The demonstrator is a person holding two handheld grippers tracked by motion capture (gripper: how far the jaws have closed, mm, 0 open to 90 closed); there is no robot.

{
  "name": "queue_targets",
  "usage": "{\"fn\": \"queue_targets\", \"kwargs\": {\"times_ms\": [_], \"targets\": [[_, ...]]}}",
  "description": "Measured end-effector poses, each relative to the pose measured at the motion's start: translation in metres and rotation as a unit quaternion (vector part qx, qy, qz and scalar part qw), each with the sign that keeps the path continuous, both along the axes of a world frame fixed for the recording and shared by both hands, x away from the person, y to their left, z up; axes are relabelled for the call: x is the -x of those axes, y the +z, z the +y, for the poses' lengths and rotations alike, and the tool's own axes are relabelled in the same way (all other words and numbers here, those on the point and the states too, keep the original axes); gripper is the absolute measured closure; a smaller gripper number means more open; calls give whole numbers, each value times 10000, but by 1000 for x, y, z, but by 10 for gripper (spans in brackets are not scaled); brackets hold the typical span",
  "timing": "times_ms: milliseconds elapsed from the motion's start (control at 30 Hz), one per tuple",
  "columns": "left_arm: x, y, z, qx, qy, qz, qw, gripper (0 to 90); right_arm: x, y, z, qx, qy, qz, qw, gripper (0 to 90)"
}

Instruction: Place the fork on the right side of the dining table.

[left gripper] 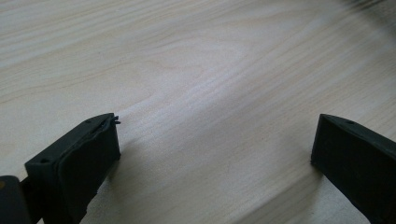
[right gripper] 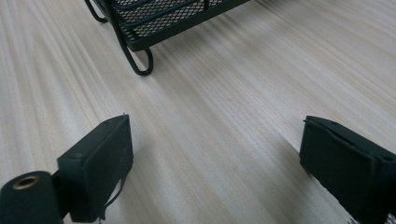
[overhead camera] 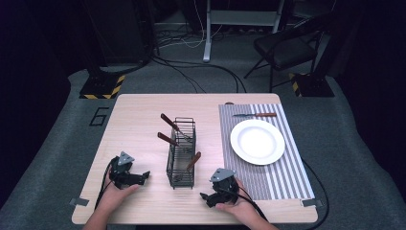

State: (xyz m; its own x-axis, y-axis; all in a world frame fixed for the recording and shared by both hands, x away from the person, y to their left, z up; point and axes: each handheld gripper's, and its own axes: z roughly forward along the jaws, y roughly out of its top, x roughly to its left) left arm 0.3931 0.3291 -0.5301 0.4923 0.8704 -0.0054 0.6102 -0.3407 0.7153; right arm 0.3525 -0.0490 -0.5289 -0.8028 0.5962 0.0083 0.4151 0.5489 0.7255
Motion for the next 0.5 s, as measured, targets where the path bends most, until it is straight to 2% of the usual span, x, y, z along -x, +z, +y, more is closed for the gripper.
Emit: {"fn": "queue_targets", "kwargs": {"times_ms": [300, 400, 500], "targets": [[0, 0, 0, -2, -2, 1, 10000, 9, 0, 0, 0, 51, 68, 2, 10000, 75], [0, 0, 0, -3, -2, 2, 10000, 9, 1, 0, 1, 8, -18, 21, 10000, 74], [0, 0, 0, -1, -2, 2, 10000, 9, 0, 0, 0, 51, 50, 4, 10000, 73]]}}
